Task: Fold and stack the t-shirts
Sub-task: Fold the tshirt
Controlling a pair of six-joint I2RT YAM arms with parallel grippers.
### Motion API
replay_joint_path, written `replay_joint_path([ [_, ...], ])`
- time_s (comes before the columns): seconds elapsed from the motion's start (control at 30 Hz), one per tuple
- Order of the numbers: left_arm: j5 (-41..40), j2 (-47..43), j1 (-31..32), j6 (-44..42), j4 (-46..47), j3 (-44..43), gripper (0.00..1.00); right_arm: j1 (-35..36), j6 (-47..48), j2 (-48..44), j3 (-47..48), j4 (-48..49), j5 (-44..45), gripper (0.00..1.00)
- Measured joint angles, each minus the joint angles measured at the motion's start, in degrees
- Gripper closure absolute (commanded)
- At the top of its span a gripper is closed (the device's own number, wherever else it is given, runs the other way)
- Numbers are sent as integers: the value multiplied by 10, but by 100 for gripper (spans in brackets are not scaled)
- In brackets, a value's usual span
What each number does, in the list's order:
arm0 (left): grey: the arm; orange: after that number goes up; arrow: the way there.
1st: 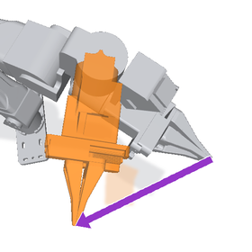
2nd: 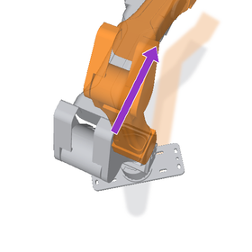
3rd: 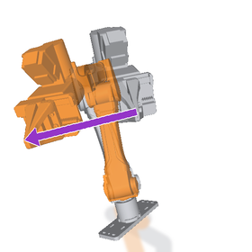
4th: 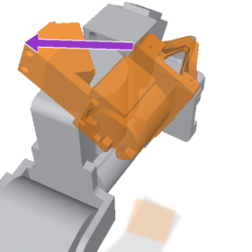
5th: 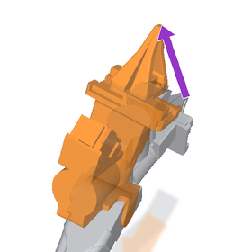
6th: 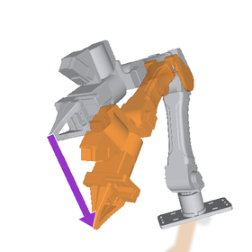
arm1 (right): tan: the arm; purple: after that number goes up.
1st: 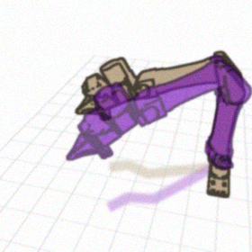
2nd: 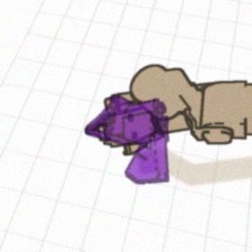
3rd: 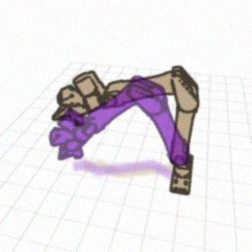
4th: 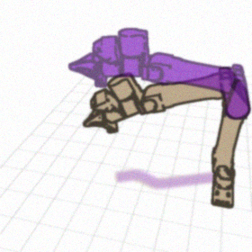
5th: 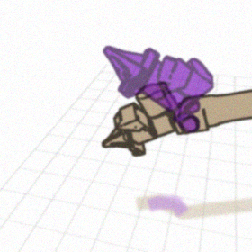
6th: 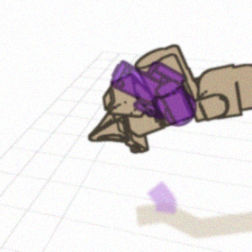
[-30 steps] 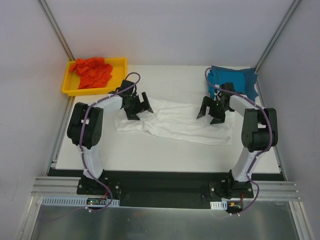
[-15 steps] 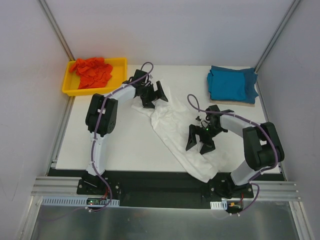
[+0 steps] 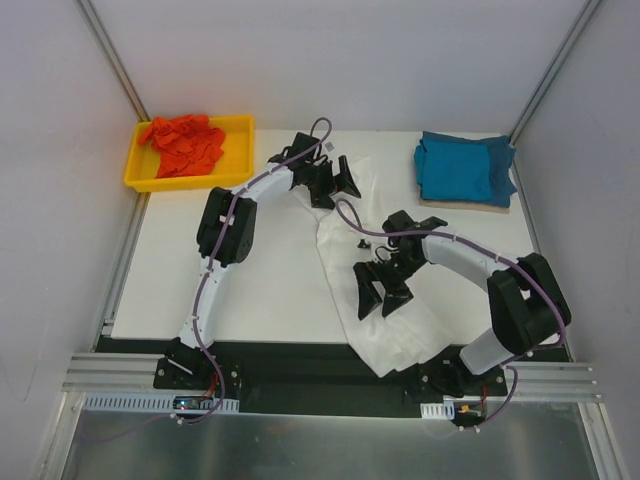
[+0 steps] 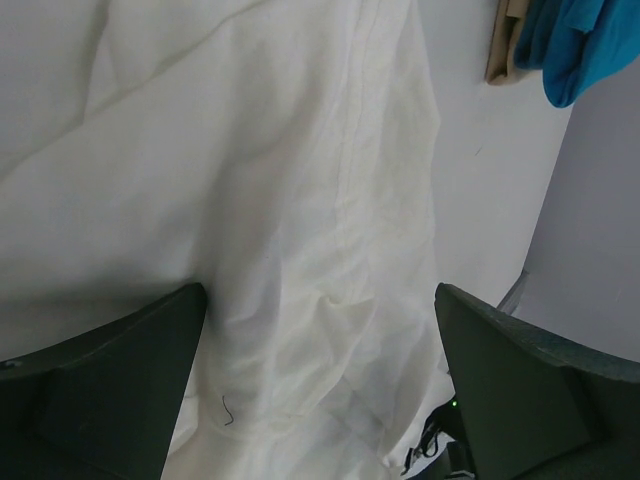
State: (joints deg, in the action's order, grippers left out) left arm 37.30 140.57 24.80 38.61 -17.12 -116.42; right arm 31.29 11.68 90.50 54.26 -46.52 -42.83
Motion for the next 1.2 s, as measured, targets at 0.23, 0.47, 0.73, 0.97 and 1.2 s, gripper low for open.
replay_joint_path([
  [0.23, -38, -129, -7, -30, -13, 162, 1, -24, -4, -80, 14, -45, 165, 4],
  [0.47, -184, -438, -31, -79, -32, 338, 1, -44, -17, -142, 39, -44, 287, 4],
  [0.73, -269, -643, -30, -84, -16, 452, 1, -39, -21, -145, 72, -6, 288, 4],
  [0.97, -327, -689, -32, -75, -39, 576, 0, 1, -26, -60, 144, 36, 293, 4],
  [1.2, -334, -737, -56, -54, -56, 641, 1, 29, -63, 116, 273, 99, 316, 4],
])
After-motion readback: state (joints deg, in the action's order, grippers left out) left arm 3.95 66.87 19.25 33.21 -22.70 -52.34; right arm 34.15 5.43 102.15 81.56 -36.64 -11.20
